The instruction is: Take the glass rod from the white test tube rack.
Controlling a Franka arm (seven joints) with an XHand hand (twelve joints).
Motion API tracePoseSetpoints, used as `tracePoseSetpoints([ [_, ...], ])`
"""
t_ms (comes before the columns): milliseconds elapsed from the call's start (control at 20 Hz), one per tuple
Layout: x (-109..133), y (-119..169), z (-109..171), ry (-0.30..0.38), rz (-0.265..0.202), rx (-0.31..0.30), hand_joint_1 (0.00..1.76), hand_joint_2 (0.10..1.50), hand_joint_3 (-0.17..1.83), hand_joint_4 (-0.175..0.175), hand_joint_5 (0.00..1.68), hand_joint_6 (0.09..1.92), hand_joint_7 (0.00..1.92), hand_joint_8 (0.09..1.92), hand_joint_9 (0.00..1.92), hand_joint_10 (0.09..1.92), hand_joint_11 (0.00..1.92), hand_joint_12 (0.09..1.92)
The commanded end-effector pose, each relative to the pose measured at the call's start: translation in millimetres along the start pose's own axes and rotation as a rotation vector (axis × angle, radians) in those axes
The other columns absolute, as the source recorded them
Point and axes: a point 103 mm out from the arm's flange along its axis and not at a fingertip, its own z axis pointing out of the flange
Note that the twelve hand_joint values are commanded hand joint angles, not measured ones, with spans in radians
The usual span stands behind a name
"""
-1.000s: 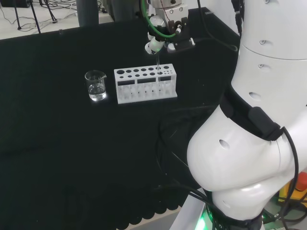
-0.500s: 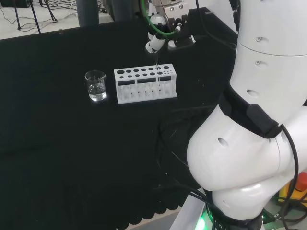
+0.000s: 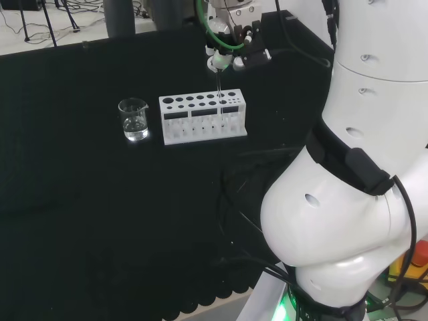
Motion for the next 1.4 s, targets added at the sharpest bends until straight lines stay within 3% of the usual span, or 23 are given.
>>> tracePoseSetpoints([
  [50, 5, 2, -2, -0.003, -0.013, -0.017, 1.08, 0.8, 0.74, -0.175, 0.72, 0.89, 0.86, 0.82, 1.3, 0.74, 1.37, 1.0],
  [150, 5, 4, -1, -0.006, -0.014, -0.02, 1.12, 0.8, 0.75, -0.175, 0.73, 0.9, 0.89, 0.85, 1.33, 0.75, 1.47, 0.94],
  [250, 5, 6, 1, -0.01, -0.012, -0.015, 1.12, 0.99, 0.4, -0.175, 0.79, 1.13, 0.93, 0.88, 1.39, 0.77, 1.58, 0.87],
  [400, 5, 7, 5, -0.006, -0.013, -0.008, 1.12, 1.14, 0.1, -0.175, 0.82, 1.22, 0.97, 0.91, 1.45, 0.79, 1.64, 0.8],
  [750, 3, 8, 4, -0.012, -0.009, -0.002, 1.12, 1.17, 0.04, -0.175, 0.83, 1.22, 0.98, 0.92, 1.44, 0.78, 1.68, 0.79],
  [850, 3, 8, 5, -0.018, -0.006, 0.009, 1.13, 1.17, 0.03, -0.175, 0.84, 1.21, 0.9, 0.93, 1.42, 0.75, 1.7, 0.75],
  [1000, 3, 9, 6, -0.033, -0.013, 0.029, 1.12, 1.18, 0.01, -0.175, 0.83, 1.22, 0.78, 0.92, 1.49, 0.55, 1.75, 0.62],
  [1100, 1, 10, 8, -0.033, -0.014, 0.051, 1.12, 1.16, -0.03, -0.174, 0.73, 1.06, 0.7, 0.86, 1.52, 0.37, 1.73, 0.56],
  [1200, 0, 10, 9, -0.032, -0.017, 0.06, 1.11, 1.19, -0.11, -0.15, 0.68, 0.97, 0.67, 0.79, 1.52, 0.24, 1.67, 0.57],
  [1400, -2, 11, 7, -0.026, -0.021, 0.057, 1.09, 1.2, -0.17, -0.107, 0.63, 0.94, 0.63, 0.76, 1.49, 0.15, 1.59, 0.62],
])
